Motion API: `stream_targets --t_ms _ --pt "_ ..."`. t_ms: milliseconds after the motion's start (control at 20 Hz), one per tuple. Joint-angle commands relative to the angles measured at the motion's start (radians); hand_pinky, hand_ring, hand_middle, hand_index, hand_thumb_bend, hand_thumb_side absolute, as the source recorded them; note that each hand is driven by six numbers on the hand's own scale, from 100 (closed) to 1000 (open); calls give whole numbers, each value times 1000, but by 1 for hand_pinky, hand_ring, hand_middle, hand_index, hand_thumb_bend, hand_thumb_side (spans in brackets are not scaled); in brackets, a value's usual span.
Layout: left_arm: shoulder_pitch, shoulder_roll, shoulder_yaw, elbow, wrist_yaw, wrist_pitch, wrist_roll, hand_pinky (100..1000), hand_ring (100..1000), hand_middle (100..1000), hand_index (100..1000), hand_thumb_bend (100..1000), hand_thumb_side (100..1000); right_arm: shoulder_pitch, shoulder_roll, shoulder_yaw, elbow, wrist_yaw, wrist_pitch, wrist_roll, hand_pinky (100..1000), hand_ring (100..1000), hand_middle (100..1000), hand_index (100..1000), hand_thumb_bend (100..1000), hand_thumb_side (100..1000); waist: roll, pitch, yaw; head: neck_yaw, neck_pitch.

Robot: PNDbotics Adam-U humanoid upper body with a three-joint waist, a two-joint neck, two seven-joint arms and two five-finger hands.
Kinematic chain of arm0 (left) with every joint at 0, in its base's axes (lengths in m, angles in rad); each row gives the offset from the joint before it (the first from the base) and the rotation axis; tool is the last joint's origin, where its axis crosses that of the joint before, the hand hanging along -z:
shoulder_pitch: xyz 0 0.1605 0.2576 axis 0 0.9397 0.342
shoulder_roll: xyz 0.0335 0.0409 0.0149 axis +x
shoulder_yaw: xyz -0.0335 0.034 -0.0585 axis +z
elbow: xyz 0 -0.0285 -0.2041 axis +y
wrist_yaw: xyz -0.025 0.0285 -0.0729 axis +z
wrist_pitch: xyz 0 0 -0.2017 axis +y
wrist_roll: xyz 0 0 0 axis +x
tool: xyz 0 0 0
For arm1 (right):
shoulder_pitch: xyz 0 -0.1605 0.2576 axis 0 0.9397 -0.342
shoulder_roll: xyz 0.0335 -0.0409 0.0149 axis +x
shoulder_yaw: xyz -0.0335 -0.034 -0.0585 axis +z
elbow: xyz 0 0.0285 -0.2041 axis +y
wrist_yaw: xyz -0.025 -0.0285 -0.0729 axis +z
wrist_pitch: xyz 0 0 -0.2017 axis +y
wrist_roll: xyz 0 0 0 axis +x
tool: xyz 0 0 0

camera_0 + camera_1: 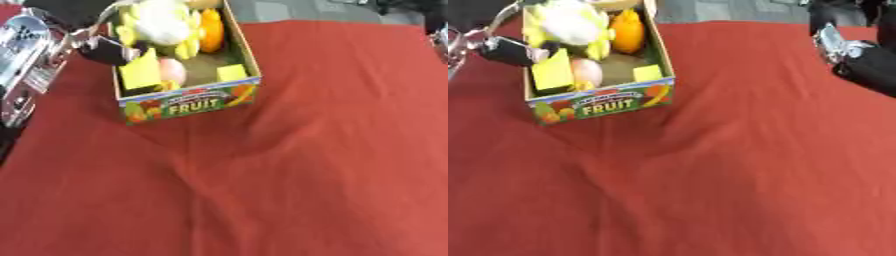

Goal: Pick up objects on the table and place them in the box.

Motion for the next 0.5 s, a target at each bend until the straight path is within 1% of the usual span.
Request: stream_targets --t_ms 50,100,150,200,250,350,500 --pt "-29 6 19 29 -30 -48 -30 1000 1000 964 1000 840 834 -4 -25 -11 -15 -7 -2 -3 927 895 582 836 100 484 3 -15 0 -3 -6" --pt "-31 7 29 31 -39 -57 -39 1000 1000 971 1000 878 863 -3 -25 -11 -15 -7 -1 -3 927 895 582 836 100 483 2 -16 1 -3 -6" --pt "-32 8 38 31 -48 -60 -44 1000 1000 973 1000 868 850 -2 -25 -11 -15 -7 -1 -3 927 895 582 836 100 483 2 -17 1 -3 -7" --pt "-33 9 44 30 -55 -62 -45 1000 1000 973 1000 834 829 -1 -25 -11 -15 -7 -1 -3 927 895 582 836 100 483 2 -19 2 -3 -7" --pt "-33 9 49 29 -59 -63 -43 1000 1000 975 1000 830 822 0 -25 -11 -15 -7 -1 -3 927 895 582 836 100 484 2 -20 2 -4 -6" --pt "-32 10 52 28 -62 -65 -37 1000 1000 973 1000 779 787 0 -24 -11 -15 -7 -1 -3 927 895 581 836 100 484 1 -21 3 -5 -6" --pt "-31 11 56 16 -48 -66 -23 1000 1000 962 1000 661 755 4 -24 -11 -15 -6 1 -2 928 896 581 836 100 483 1 -23 4 -8 -3"
